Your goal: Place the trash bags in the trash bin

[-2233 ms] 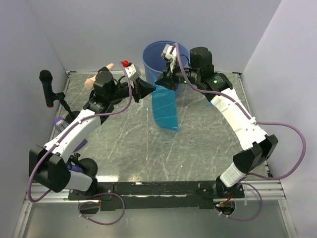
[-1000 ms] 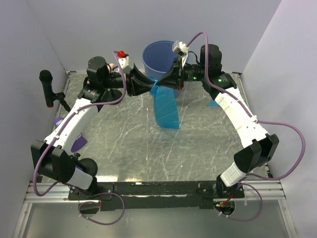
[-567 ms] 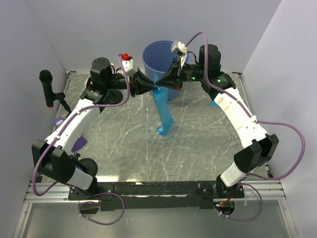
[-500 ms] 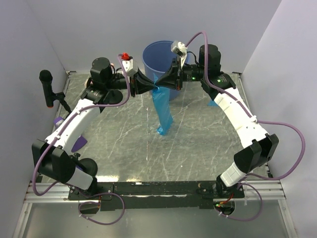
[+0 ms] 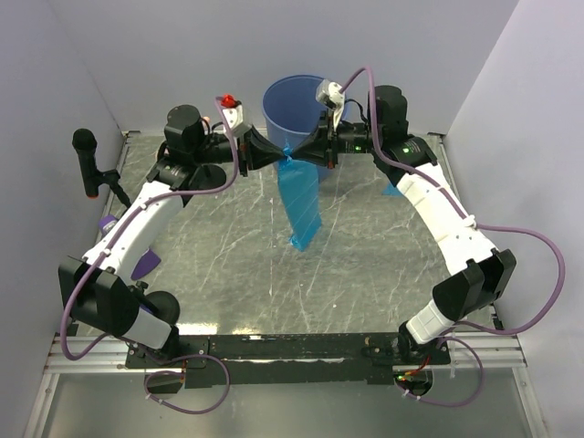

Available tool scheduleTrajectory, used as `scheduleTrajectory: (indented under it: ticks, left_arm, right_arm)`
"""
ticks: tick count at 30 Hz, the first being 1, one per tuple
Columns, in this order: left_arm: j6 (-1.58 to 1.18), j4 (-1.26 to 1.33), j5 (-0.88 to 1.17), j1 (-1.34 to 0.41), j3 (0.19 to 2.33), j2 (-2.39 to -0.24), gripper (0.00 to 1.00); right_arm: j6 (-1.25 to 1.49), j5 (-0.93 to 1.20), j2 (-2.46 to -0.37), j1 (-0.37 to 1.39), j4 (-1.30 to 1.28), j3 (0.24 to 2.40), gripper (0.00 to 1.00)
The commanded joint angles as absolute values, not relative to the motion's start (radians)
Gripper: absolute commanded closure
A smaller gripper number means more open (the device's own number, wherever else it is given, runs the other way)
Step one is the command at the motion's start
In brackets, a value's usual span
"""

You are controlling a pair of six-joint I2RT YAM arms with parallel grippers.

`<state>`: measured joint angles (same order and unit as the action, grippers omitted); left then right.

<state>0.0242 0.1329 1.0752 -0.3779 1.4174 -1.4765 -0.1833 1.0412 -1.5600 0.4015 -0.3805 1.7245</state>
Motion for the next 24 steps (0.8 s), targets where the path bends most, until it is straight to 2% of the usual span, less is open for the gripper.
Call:
scheduleTrajectory:
  ticks: [1,6,13,24]
  left_arm:
    - [-0.028,0.21,1.081,-0.364,1.422,-1.433,0.99]
    - [-0.025,0.204,1.081,-0.364,1.417,-1.436,0.99]
    - [0.109,0.081,1.092,-0.367,1.45,-1.456,1.0]
    - [0.112,0.084,1.101,-0.371,1.454,-1.46,0.99]
  right_arm:
    - [-0.25,0.98,-1.525,0.385,-0.437,1.701,0.95]
    - [-0.267,0.976,-1.531,0.384,-0.448,1.709,1.0]
    - [-0.195,1.042,-1.513,0.388,-0.361,1.747,0.71]
    - [-0.152,1.051,-1.575,0.414,-0.324,1.786,0.68]
